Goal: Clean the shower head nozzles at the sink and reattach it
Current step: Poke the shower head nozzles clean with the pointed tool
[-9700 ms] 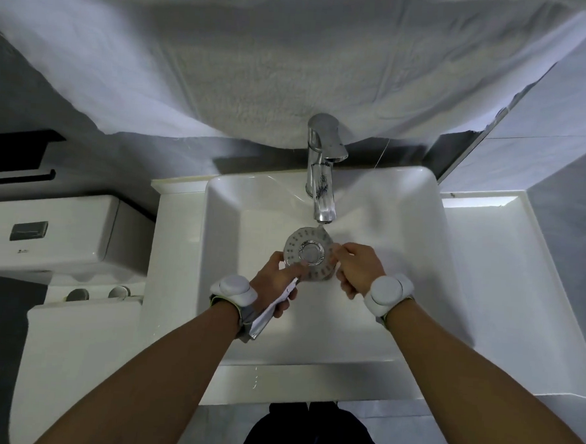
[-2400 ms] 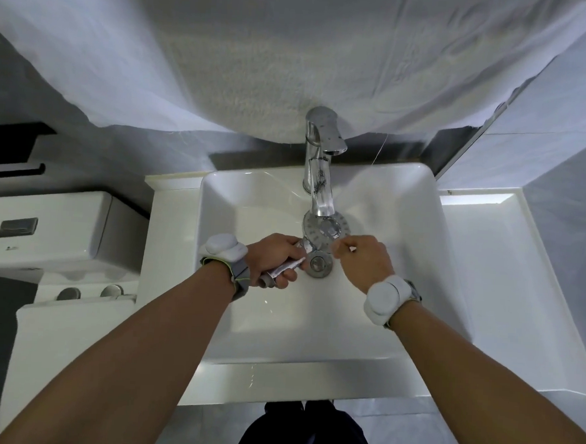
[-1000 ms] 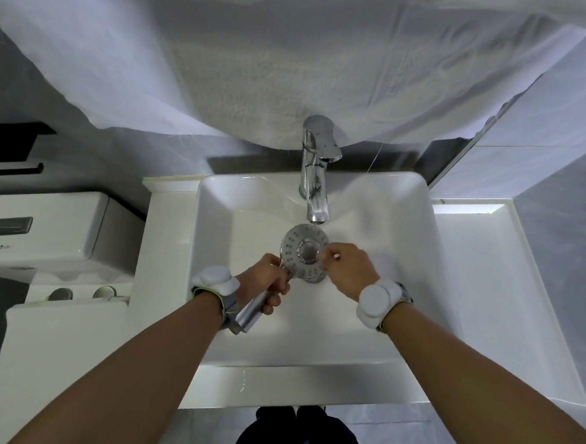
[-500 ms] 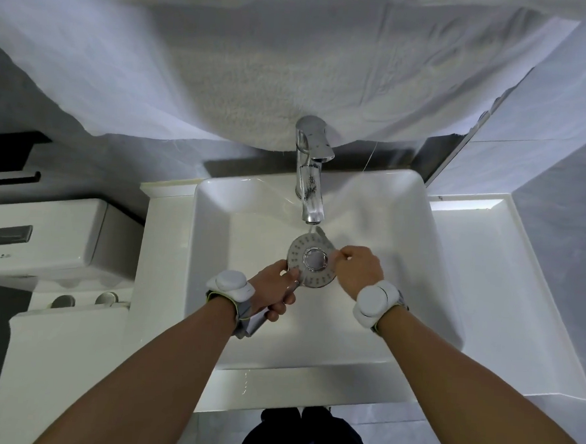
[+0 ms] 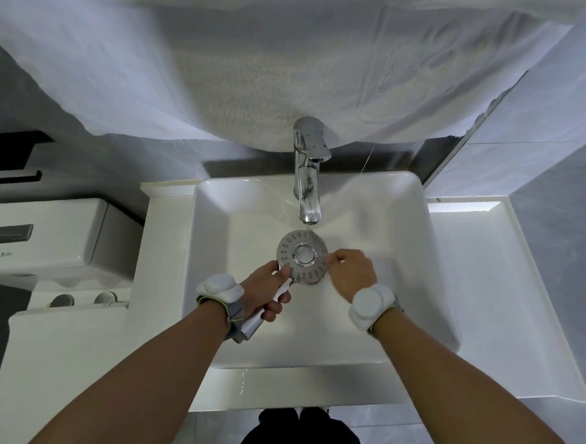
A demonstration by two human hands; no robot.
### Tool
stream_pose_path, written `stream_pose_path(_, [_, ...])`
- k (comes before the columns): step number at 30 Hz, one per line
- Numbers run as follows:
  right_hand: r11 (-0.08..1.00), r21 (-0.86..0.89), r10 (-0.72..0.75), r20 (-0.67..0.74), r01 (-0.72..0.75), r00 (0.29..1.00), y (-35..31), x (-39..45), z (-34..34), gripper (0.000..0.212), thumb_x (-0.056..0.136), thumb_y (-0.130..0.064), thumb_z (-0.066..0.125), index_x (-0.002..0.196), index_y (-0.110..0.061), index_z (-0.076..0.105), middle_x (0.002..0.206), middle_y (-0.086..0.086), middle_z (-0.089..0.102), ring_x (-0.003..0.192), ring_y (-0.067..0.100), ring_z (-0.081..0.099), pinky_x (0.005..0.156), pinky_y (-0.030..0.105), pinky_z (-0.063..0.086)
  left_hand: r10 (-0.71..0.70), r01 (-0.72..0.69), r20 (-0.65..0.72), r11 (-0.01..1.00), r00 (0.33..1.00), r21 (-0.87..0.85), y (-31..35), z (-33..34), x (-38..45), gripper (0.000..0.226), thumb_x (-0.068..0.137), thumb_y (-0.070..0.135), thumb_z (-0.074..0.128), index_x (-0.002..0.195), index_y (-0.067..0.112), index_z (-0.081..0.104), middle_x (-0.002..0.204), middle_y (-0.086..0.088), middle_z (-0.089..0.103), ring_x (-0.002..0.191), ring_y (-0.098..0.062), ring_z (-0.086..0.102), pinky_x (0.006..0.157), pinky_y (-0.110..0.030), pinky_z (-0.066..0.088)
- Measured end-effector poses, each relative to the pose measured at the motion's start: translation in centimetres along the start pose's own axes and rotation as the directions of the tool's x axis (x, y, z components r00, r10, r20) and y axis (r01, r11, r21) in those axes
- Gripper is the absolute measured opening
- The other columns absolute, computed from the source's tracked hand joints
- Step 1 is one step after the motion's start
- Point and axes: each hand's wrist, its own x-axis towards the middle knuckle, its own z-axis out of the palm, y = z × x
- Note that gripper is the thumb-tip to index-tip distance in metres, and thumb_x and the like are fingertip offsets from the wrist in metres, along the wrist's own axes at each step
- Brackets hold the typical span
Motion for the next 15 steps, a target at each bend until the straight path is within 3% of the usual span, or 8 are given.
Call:
stream_pose_path(2, [0.999,0.012,0.05,-0.038,-0.049,0.998,0.6,0.9,-0.9,0.031,0.096,-0.029,0.051,0.083,-0.008,0.07,0.073,0.009,0.062,0.07,0.03,0.058,0.067,0.029,0.048,0.019,-0.019,-0.009,1.0,1.0,-0.01,0.1,0.0,-0.4,0.026,0.103,0.046,0.037,0.088,0.025,0.039,0.066,-0.002,0.042,0.038,-0.01,0.026,0.041,-0.014,0.028])
stream_pose_path(6, [0.999,-0.052,0.005,0.018,-0.004,1.0,1.9,-1.4,1.5,0.032,0.097,-0.03,0.049,0.081,-0.008,0.066,0.073,0.007,0.062,0.07,0.028,0.058,0.066,0.028,0.045,0.118,-0.121,-0.057,0.99,0.991,-0.067,2.1,0.6,-0.5,0.027,0.104,0.042,0.036,0.087,0.022,0.04,0.064,-0.003,0.044,0.039,-0.01,0.027,0.039,-0.015,0.027])
stream_pose_path(8, [0.999,0.027,0.032,-0.083,-0.03,0.996,2.5,-2.0,1.8,0.034,0.099,-0.03,0.046,0.079,-0.007,0.062,0.075,0.009,0.062,0.073,0.03,0.058,0.064,0.029,0.044,0.116,-0.121,-0.062,0.989,0.991,-0.085,3.0,0.9,-0.4,0.024,0.105,0.039,0.034,0.092,0.019,0.04,0.064,-0.004,0.044,0.038,-0.01,0.026,0.039,-0.015,0.026])
stream_pose_path(11, [0.987,0.161,0.015,-0.23,0.023,0.973,2.7,-2.2,1.5,0.037,0.1,-0.03,0.044,0.066,-0.015,0.05,0.063,0.003,0.054,0.063,0.026,0.051,0.052,0.028,0.034,0.083,-0.093,-0.081,0.989,0.993,-0.116,2.9,1.1,-0.3,0.025,0.106,0.039,0.032,0.092,0.019,0.039,0.065,-0.005,0.043,0.036,-0.008,0.027,0.038,-0.013,0.026])
stream_pose_path(15, [0.99,0.087,-0.096,-0.147,0.109,0.985,2.3,-2.6,2.0,0.036,0.099,-0.032,0.046,0.065,-0.021,0.048,0.06,-0.001,0.053,0.058,0.021,0.048,0.051,0.028,0.033,0.033,-0.04,-0.059,0.992,0.998,-0.121,1.3,1.4,-0.2,0.028,0.106,0.041,0.033,0.089,0.019,0.037,0.068,-0.005,0.04,0.035,-0.007,0.027,0.036,-0.013,0.028])
